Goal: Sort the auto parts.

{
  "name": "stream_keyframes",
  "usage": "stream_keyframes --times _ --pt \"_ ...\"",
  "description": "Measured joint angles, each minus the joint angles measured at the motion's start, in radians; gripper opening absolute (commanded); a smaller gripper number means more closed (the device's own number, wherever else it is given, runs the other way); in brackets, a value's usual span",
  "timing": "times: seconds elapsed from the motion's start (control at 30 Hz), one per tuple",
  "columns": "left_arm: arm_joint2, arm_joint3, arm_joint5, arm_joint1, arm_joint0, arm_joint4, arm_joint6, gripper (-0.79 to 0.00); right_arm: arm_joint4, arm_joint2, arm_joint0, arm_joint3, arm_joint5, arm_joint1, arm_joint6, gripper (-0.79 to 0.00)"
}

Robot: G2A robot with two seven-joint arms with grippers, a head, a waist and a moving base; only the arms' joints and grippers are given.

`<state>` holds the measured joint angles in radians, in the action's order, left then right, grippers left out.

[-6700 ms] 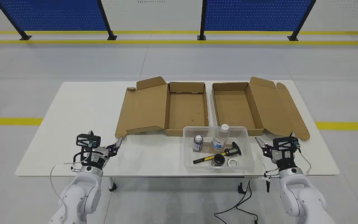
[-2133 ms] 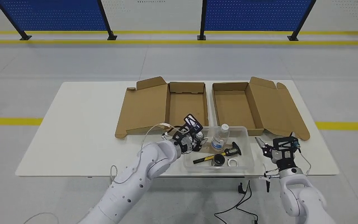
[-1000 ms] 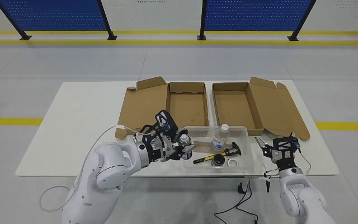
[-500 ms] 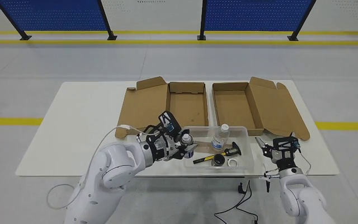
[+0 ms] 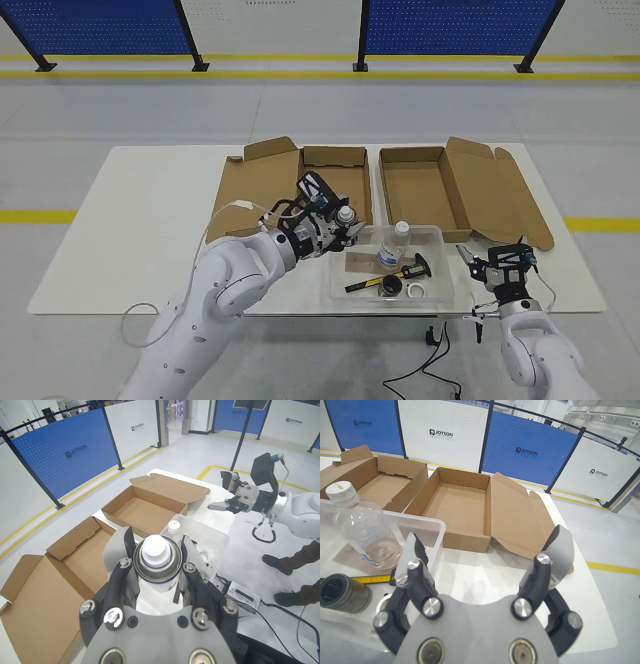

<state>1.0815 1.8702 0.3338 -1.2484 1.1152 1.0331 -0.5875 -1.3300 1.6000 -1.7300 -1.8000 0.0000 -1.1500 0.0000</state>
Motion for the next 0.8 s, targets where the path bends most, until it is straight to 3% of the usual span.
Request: stream_keyframes --times 0.47,0.8 --pt "-0.160 -0.385 -0.198 -0.062 -0.210 0.155 0.210 -0.785 0.000 0.000 0.000 0.000 0.000 0.000 0.000 0.000" --pt "-0.248 -0.691 -0.305 -0.116 -0.310 0.201 0.351 -0.785 0.000 0.000 0.000 0.000 0.000 0.000 0.000 0.000"
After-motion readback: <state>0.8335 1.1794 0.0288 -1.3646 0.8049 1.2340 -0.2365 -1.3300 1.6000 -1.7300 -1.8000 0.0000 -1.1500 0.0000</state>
